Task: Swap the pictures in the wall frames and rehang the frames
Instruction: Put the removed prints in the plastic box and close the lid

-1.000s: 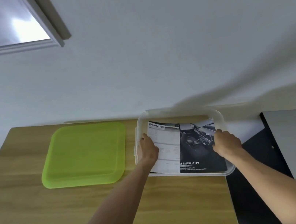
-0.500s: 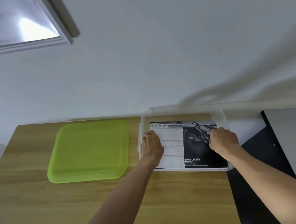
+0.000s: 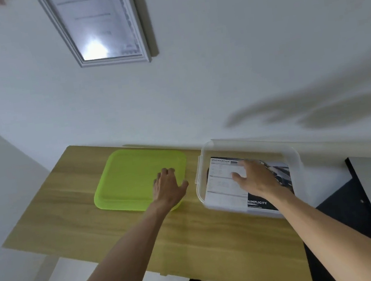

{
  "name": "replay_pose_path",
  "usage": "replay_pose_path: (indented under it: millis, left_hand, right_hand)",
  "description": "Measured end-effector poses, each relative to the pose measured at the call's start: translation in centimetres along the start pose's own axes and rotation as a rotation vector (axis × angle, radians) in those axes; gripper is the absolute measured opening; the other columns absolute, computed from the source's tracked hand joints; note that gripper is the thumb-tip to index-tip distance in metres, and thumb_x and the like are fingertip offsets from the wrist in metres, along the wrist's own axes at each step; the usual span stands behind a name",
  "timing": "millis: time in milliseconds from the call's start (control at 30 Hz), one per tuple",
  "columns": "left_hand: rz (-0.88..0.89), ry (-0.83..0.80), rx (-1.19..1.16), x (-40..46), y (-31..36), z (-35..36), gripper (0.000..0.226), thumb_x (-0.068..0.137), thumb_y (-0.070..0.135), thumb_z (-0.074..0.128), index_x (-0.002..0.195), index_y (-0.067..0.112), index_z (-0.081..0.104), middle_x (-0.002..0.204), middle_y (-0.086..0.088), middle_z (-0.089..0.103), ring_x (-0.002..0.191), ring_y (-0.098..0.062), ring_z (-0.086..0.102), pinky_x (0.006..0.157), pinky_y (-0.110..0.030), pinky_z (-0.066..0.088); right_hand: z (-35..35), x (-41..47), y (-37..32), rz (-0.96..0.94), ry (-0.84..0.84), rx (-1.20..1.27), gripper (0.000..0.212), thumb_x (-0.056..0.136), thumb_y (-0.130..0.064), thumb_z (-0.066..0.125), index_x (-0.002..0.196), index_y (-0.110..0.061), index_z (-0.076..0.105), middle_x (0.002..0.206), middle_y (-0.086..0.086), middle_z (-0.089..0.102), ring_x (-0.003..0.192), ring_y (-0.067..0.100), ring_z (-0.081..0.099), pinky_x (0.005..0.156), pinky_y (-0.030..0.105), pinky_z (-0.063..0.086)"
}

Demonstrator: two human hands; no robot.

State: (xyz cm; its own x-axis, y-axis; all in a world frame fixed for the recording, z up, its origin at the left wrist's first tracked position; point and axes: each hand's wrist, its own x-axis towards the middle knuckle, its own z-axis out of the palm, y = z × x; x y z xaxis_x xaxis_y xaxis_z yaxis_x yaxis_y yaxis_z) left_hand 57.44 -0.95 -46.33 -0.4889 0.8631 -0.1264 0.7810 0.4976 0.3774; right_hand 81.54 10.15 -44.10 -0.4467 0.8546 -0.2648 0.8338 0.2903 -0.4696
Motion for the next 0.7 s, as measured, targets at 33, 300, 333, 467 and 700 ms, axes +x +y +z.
replay_pose_path:
  millis: [33, 300, 333, 467, 700]
  left_hand:
    - [-0.027, -0.01, 0.007, 0.1, -1.5, -0.6, 0.065, 0.088, 0.045, 0.058, 0.14, 0.007, 0.045, 0.14, -0.012, 0.047, 0.128, -0.029, 0.045, 0.105, -0.043, 0.039]
    - [-0.201, -0.067, 0.004, 2.7, -12.4, -4.5, 0.073, 0.088, 0.048, 0.06, 0.145, 0.007, 0.038, 0.144, -0.013, 0.042, 0.131, -0.031, 0.042, 0.103, -0.044, 0.039]
    - [-0.22, -0.078, 0.006, 3.2, -13.8, -4.7, 0.073, 0.088, 0.048, 0.06, 0.145, 0.007, 0.038, 0.145, -0.013, 0.041, 0.131, -0.031, 0.042, 0.103, -0.044, 0.039]
    - [-0.3, -0.14, 0.022, 5.5, -18.8, -5.3, 0.078, 0.086, 0.051, 0.062, 0.144, 0.007, 0.035, 0.147, -0.015, 0.036, 0.135, -0.032, 0.037, 0.103, -0.046, 0.04]
    - [-0.453, -0.208, -0.03, 9.3, -25.2, -5.6, 0.092, 0.082, 0.056, 0.068, 0.146, 0.005, 0.027, 0.153, -0.018, 0.024, 0.141, -0.036, 0.024, 0.107, -0.05, 0.035]
  right_hand:
    - [0.4, 0.1, -1.3, -0.018, -0.006, 0.017, 0.061, 0.094, -0.051, 0.054, 0.144, -0.015, 0.046, 0.146, 0.005, 0.049, 0.135, 0.024, 0.046, 0.107, 0.04, 0.042]
    - [5.6, 3.5, -12.2, -0.053, -0.074, 0.092, 0.064, 0.091, -0.052, 0.059, 0.141, -0.014, 0.044, 0.139, 0.012, 0.05, 0.128, 0.029, 0.05, 0.103, 0.043, 0.044]
    - [6.6, 4.1, -13.3, -0.054, -0.09, 0.095, 0.064, 0.091, -0.052, 0.059, 0.14, -0.015, 0.045, 0.137, 0.013, 0.051, 0.124, 0.029, 0.052, 0.101, 0.042, 0.046]
    - [10.7, 6.3, -16.9, 0.021, -0.176, 0.119, 0.072, 0.095, -0.048, 0.058, 0.15, -0.011, 0.033, 0.148, 0.014, 0.039, 0.134, 0.03, 0.045, 0.108, 0.039, 0.041]
    - [16.6, 9.0, -19.2, 0.329, -0.189, 0.097, 0.085, 0.093, -0.05, 0.059, 0.155, -0.007, 0.018, 0.158, 0.018, 0.024, 0.141, 0.035, 0.036, 0.109, 0.046, 0.042]
